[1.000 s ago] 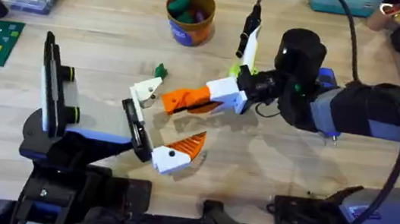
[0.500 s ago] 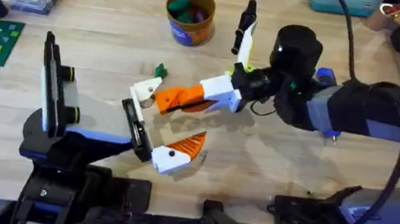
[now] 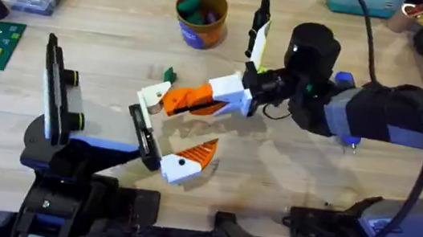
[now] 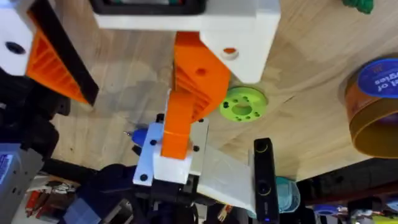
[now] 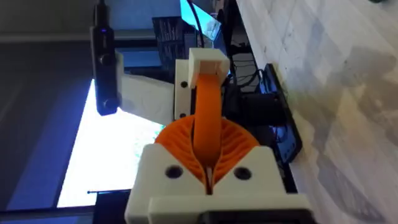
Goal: Pick up the gripper from the table and insert it into the empty holder that is missing its gripper. Then pick up a screw, insert it into the mounting hole, and use the screwdriver to tighten it. Finally, clean up the table by picking up the vegetable and placing it into the bucket.
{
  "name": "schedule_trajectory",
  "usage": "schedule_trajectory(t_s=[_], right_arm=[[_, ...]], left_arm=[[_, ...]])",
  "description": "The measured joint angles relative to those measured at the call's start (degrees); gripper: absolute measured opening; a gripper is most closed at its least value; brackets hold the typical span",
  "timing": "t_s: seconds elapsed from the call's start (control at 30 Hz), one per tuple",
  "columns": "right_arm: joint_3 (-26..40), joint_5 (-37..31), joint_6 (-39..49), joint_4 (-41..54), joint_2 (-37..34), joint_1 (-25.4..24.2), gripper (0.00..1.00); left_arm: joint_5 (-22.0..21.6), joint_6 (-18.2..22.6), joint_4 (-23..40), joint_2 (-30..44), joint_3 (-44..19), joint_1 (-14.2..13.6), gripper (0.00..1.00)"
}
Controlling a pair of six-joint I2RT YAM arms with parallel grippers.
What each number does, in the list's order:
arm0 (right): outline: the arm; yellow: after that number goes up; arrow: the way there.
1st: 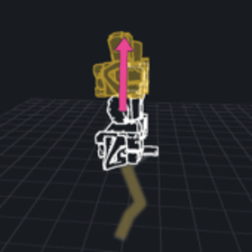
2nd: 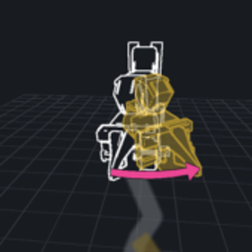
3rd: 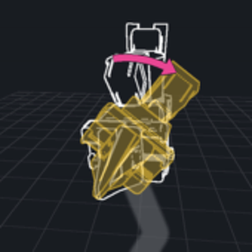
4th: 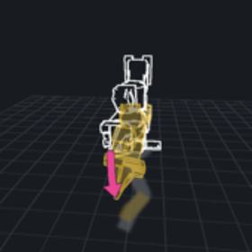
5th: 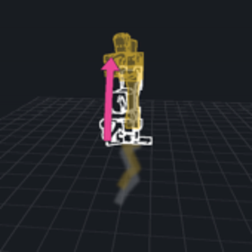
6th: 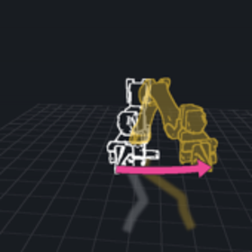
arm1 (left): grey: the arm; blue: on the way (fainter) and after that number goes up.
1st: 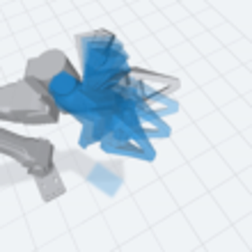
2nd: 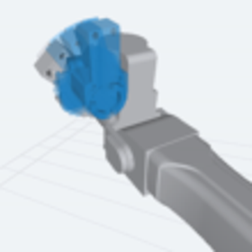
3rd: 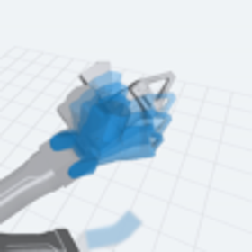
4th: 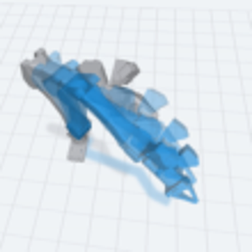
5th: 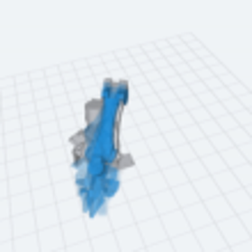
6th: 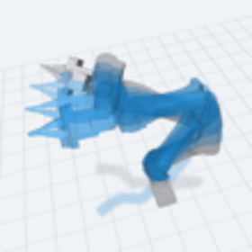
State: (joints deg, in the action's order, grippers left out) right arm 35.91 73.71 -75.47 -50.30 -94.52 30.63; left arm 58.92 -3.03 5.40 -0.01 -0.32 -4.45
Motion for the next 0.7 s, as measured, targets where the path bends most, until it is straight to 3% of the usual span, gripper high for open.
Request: schedule_trajectory(t_s=[0.7], right_arm=[[0.3, -2.6, -0.5, -0.2, 0.0, 1.4, 0.017]], left_arm=[[-1.6, -0.4, -0.1, 0.0, 0.0, 0.3, 0.986]])
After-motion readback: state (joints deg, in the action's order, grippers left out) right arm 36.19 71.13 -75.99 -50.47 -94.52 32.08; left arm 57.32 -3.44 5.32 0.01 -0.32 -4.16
